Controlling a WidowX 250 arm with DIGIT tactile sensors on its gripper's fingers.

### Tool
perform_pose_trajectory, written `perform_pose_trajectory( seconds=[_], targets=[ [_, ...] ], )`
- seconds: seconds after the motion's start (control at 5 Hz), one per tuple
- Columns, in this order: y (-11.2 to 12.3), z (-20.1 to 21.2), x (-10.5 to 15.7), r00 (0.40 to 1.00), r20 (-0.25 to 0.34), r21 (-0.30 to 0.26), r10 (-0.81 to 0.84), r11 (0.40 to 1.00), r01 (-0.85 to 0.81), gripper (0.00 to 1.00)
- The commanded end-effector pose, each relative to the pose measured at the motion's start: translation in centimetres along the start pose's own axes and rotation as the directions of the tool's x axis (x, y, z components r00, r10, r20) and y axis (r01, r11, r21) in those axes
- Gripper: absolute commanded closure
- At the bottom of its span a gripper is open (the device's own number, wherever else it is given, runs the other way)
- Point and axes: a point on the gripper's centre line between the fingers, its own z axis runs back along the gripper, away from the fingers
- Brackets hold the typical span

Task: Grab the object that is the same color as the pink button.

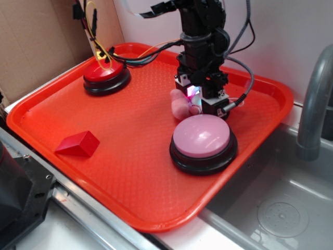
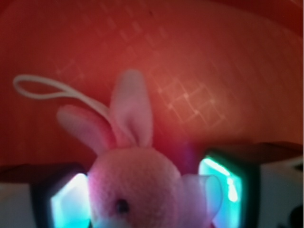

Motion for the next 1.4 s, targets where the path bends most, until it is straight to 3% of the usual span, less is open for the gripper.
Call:
perform_pose_trajectory(
  seconds=[0.0, 0.2, 0.6, 0.8, 1.0, 1.2],
  targets=[
    [0.5, 2.9, 0.1, 0.998, 0.049, -0.016, 0.026, 1.000, -0.025, 1.00],
    [1.5, 6.9, -1.1, 0.994, 0.071, 0.049, 0.080, 0.995, -0.084, 1.00],
    [3.7, 11.8, -5.2, 0.983, 0.037, 0.015, 0.182, 0.983, -0.182, 1.00],
    [4.4, 13.1, -8.3, 0.971, 0.041, 0.059, 0.234, 0.970, -0.236, 1.00],
    [5.0, 13.4, -10.6, 0.968, 0.043, 0.002, 0.247, 0.969, -0.247, 1.00],
    [5.2, 13.6, -12.3, 0.968, 0.055, -0.015, 0.244, 0.970, -0.244, 1.00]
  ],
)
